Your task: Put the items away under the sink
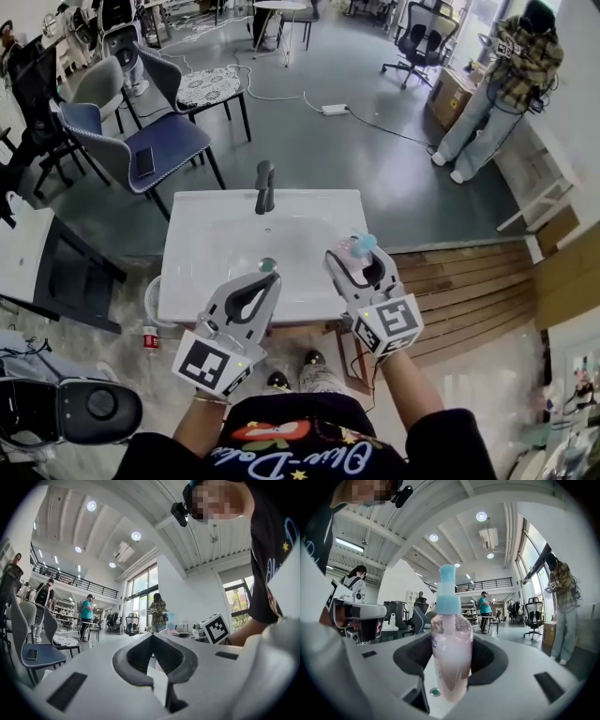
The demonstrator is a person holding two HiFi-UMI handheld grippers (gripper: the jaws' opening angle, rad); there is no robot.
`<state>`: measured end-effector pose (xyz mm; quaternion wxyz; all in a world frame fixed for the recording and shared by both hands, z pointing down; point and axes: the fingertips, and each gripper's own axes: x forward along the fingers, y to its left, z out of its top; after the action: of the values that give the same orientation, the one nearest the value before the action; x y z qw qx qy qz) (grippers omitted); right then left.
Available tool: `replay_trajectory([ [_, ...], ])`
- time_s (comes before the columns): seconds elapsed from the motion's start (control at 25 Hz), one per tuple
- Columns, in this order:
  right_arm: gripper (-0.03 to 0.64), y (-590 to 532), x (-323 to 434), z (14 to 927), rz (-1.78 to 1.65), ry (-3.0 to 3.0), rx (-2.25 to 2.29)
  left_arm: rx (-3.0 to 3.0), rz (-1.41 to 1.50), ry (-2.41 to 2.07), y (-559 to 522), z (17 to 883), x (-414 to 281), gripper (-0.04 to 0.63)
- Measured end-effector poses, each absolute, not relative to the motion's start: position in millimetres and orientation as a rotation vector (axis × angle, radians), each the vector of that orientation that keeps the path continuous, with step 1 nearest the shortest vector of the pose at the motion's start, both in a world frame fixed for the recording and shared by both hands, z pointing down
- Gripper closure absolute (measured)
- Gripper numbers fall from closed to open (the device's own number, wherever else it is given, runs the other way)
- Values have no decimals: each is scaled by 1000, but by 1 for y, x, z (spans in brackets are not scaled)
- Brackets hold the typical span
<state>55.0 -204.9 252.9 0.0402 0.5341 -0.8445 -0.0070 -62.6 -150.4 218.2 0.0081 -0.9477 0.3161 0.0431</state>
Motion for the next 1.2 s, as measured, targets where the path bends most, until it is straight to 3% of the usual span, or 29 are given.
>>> replay_trajectory([
  [1.2, 396, -142, 81, 244, -11, -2678, 1474, -2954, 105, 1076, -106, 220, -10, 591],
])
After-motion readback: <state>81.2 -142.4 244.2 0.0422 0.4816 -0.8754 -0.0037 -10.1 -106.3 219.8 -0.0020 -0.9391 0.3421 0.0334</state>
